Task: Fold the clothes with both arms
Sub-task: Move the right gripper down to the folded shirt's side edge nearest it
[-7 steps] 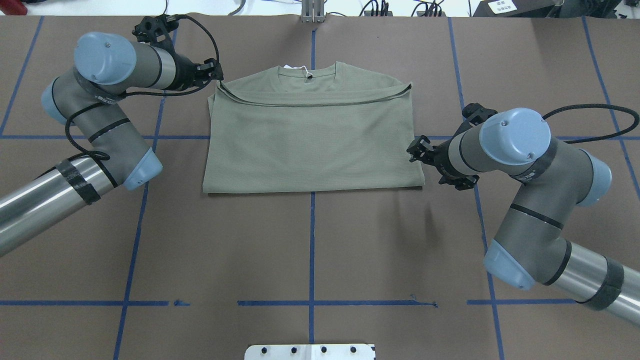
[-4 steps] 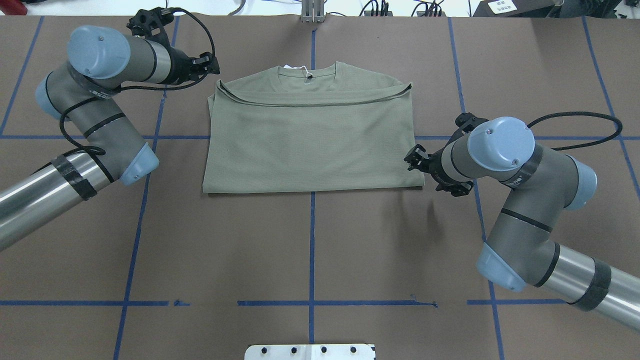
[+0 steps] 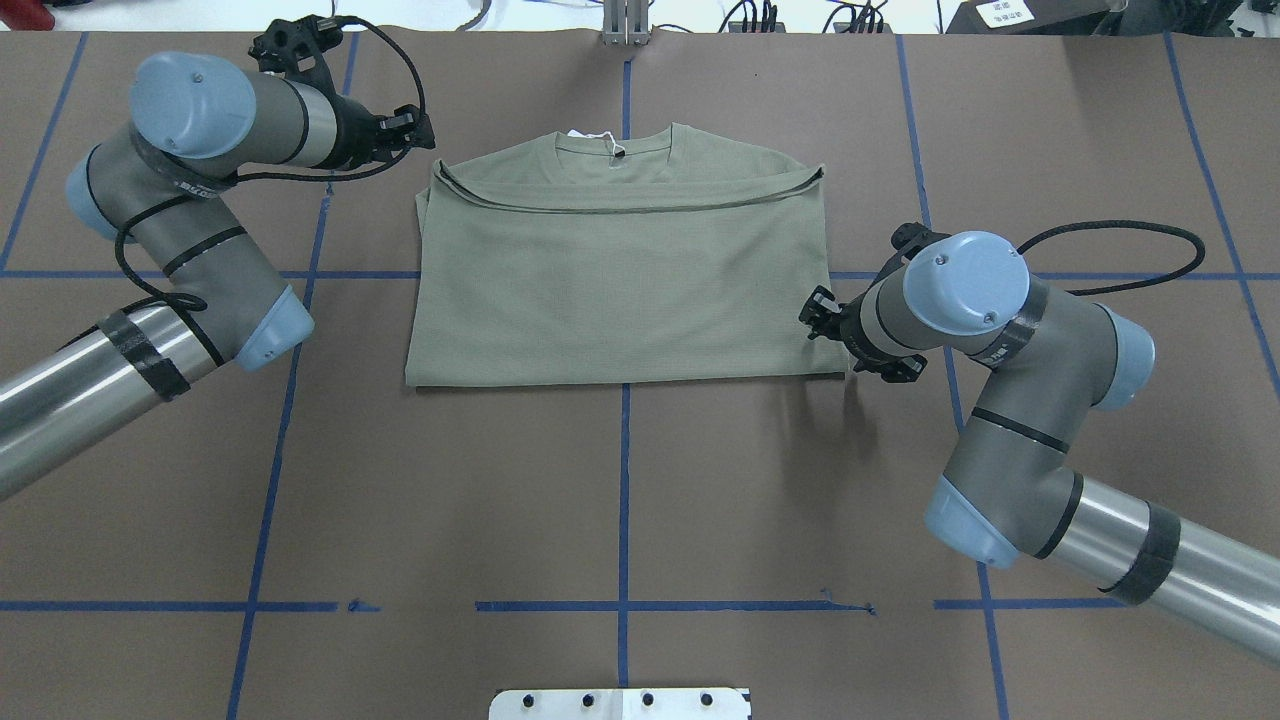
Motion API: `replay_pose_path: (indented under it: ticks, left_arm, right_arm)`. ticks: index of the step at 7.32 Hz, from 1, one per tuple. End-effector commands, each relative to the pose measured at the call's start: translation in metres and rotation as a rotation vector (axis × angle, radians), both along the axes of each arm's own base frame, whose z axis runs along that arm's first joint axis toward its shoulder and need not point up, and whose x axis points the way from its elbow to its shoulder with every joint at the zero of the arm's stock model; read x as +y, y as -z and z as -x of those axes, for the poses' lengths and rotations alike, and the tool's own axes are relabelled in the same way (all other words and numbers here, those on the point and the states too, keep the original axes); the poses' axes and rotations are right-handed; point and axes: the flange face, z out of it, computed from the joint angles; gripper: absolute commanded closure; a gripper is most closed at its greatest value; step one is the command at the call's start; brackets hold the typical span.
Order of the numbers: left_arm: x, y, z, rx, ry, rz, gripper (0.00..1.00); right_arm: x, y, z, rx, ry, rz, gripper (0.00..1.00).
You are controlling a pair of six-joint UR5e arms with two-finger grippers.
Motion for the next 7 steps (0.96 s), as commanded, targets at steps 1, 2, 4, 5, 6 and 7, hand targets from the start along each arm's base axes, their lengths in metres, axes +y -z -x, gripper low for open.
replay_pose_path:
  ticks: [1, 2, 4, 5, 6, 7]
  left_arm:
    - [0.000, 0.000, 0.000, 0.000, 0.000, -0.001, 0.37]
    - [0.000, 0.000, 0.000, -0.001, 0.001, 0.000, 0.37]
    - [0.000, 0.000, 0.000, -0.001, 0.001, 0.000, 0.37]
    - [0.000, 0.000, 0.000, 0.000, 0.001, -0.001, 0.36]
    - [0.000, 0.001, 0.000, 0.002, 0.002, -0.001, 0.36]
    - [0.001, 0.003, 0.000, 0.006, 0.001, -0.003, 0.36]
  right_arm:
    - [-0.011, 0.004, 0.007, 0.009, -0.016, -0.013, 0.42]
    - [-0.011, 0.002, 0.006, 0.014, -0.018, -0.013, 0.71]
    - [-0.013, 0.004, 0.001, 0.009, -0.020, -0.018, 1.00]
    - [-0.009, 0.016, -0.007, -0.016, -0.017, -0.027, 1.00]
    - [0.007, 0.029, -0.031, -0.045, -0.021, -0.042, 1.00]
    - [0.040, 0.041, -0.066, -0.088, -0.015, -0.054, 1.00]
